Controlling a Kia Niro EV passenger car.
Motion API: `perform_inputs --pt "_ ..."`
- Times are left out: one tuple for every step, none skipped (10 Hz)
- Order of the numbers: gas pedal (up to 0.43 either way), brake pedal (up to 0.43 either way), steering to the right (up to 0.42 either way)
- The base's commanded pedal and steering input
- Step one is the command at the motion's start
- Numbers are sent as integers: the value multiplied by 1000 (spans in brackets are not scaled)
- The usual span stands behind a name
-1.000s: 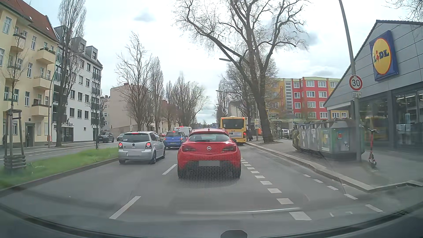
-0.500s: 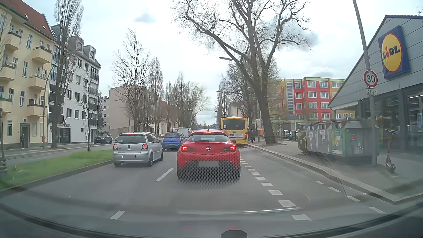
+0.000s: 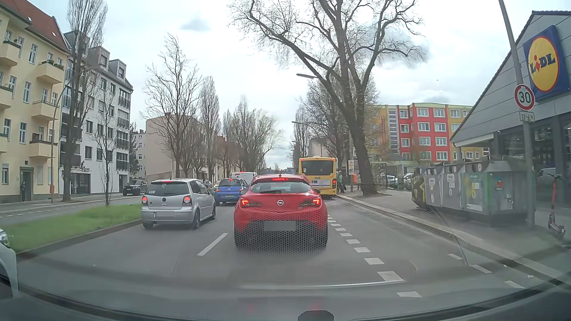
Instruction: Follow the waypoints while adhering to traffic rules and regulations
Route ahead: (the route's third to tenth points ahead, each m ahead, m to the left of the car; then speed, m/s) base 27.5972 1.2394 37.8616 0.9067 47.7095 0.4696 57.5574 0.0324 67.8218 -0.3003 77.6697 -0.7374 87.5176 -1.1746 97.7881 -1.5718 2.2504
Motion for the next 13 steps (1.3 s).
perform_inputs --pt "0 0 -6" --pt "0 67 -6" --pt "0 159 -6" --pt "0 171 -6" --pt "0 195 -7" --pt "0 220 -8" --pt "0 238 -10" --pt "0 250 -12" --pt "0 256 -12" --pt "0 256 -13" --pt "0 244 -12" --pt "0 238 -12" --pt "0 238 -12"
